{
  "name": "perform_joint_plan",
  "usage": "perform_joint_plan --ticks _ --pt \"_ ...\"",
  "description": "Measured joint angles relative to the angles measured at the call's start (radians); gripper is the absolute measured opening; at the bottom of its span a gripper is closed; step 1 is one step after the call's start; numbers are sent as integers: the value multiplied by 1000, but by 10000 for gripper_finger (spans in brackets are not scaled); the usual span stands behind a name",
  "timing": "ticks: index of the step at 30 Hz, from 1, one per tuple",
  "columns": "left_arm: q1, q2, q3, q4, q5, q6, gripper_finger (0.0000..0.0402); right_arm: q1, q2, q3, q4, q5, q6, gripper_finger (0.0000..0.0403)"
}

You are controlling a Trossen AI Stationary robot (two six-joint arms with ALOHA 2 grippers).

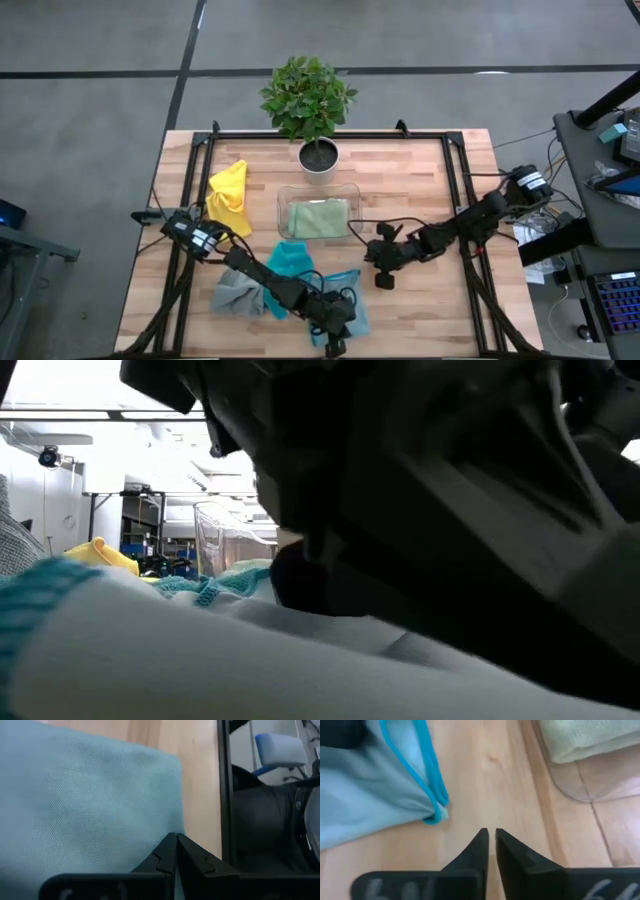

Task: Fold microfiber towels
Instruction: Fold the light blue microfiber cloth

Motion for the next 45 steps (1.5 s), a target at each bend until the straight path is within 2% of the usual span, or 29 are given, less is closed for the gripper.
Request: perform_joint_plan --ticks 4,7,11,14,19,22,30,34,38,42,45 --pt "3 -27 0 14 -23 12 1 1 -28 0 -11 -5 4 71" --pt "3 -27 9 33 -49 16 1 6 -60 0 -16 -74 31 100" --pt "4 -27 23 45 -144 18 1 39 -76 -2 -9 -107 89 130" --pt "4 -27 23 49 -225 19 1 73 -73 -5 -2 -69 133 143" --pt "5 -20 24 57 -368 14 1 120 -21 -14 42 92 183 147" --pt "6 -5 24 64 -395 -10 1 127 23 -17 102 104 182 142" --pt "8 14 23 57 -379 -38 1 127 155 -17 303 106 174 121" --pt "8 14 20 62 -346 -38 1 127 191 -17 353 105 160 86" --pt "8 18 18 62 -288 -40 1 120 198 -17 352 123 119 21" --pt "8 24 17 51 -211 -65 1 101 172 -17 332 128 64 10" --pt "8 27 15 36 -169 -82 1 90 112 -17 245 127 25 9"
